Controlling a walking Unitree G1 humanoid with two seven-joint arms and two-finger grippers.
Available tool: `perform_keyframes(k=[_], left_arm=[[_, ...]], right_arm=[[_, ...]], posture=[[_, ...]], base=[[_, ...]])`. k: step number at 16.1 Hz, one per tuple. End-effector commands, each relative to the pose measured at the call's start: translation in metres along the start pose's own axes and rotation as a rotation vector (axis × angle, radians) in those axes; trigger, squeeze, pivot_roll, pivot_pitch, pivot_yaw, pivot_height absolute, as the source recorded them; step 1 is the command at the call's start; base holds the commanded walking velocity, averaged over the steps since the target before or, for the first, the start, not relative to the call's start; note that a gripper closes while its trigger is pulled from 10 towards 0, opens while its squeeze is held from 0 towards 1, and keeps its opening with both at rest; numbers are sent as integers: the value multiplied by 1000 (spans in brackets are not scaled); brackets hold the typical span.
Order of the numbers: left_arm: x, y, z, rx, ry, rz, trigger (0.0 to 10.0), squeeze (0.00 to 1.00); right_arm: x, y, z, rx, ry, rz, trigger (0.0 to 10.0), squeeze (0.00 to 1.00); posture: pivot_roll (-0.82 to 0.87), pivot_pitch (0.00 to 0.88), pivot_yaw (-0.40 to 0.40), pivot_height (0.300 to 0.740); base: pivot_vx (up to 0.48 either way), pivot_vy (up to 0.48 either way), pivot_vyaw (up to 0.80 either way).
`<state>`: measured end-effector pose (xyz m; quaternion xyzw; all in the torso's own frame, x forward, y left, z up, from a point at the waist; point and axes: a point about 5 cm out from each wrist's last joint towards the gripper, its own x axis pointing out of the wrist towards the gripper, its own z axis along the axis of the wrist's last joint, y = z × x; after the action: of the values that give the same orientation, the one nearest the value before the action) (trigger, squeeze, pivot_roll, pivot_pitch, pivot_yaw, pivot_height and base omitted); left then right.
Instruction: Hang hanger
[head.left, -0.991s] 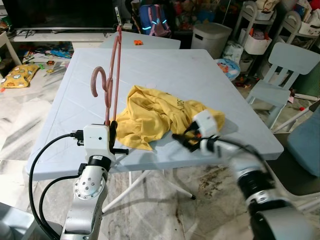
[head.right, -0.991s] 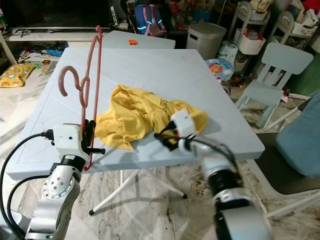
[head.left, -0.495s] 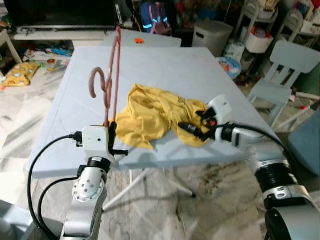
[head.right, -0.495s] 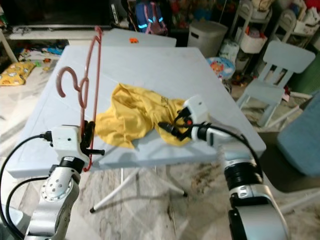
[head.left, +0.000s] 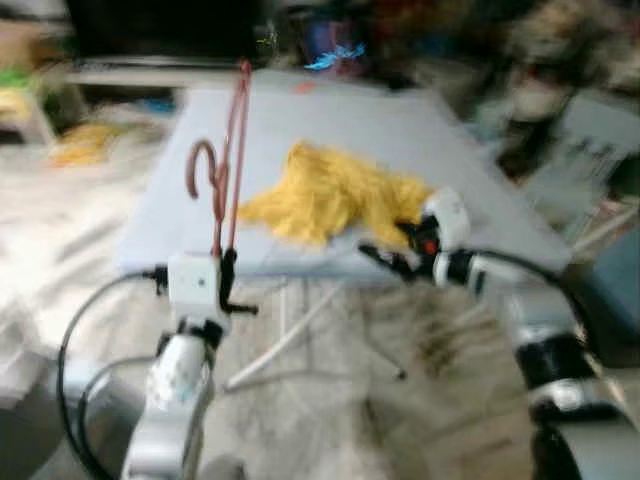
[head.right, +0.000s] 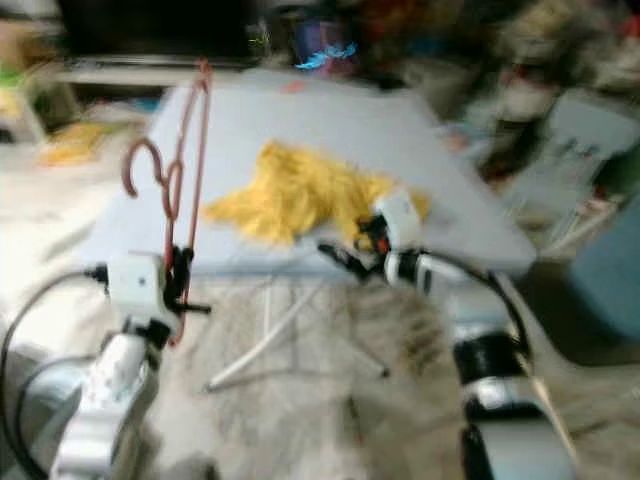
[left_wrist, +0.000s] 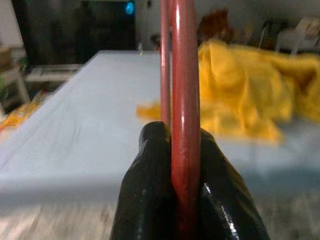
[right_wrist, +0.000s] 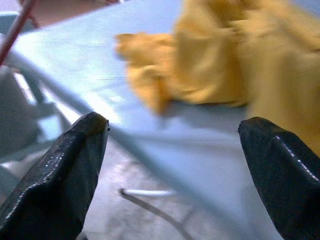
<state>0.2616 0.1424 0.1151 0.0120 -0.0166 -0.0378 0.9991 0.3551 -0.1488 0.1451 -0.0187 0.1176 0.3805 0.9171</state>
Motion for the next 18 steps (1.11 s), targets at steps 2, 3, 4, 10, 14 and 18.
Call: perform_keyframes(k=[2,3,4,10,14,18], left_arm=[[5,-5,8,9,-27,-25,10000,0],[5,-5,8,10,-27,-27,10000,0],[5,-4,8,11,-26,-29,10000,0],[8,-7,6,20,-10,-42,10000,0],[9,-4,-16,-24,142,-134,10000,0],[8,4,-37,39,309,-231,10000,0]], right_arm=[[-4,-8,-1,5,-1,-70,10000,0],[-4,-9,-1,5,-1,-79,10000,0],[-4,-10,-1,6,-1,-88,10000,0],[-5,-15,-1,-38,1,-129,10000,0],[-9,-17,3,-130,-41,-154,10000,0],[-17,-21,-2,-262,8,-148,10000,0]], posture=[[-78,0,-48,740],[-80,0,-46,740],[-82,0,-44,740],[-109,0,-20,740],[-122,0,-16,740],[-128,0,-13,740]], base=[[-317,0,0],[-292,0,0],[-277,0,0],[-132,0,0],[0,0,0],[0,0,0]])
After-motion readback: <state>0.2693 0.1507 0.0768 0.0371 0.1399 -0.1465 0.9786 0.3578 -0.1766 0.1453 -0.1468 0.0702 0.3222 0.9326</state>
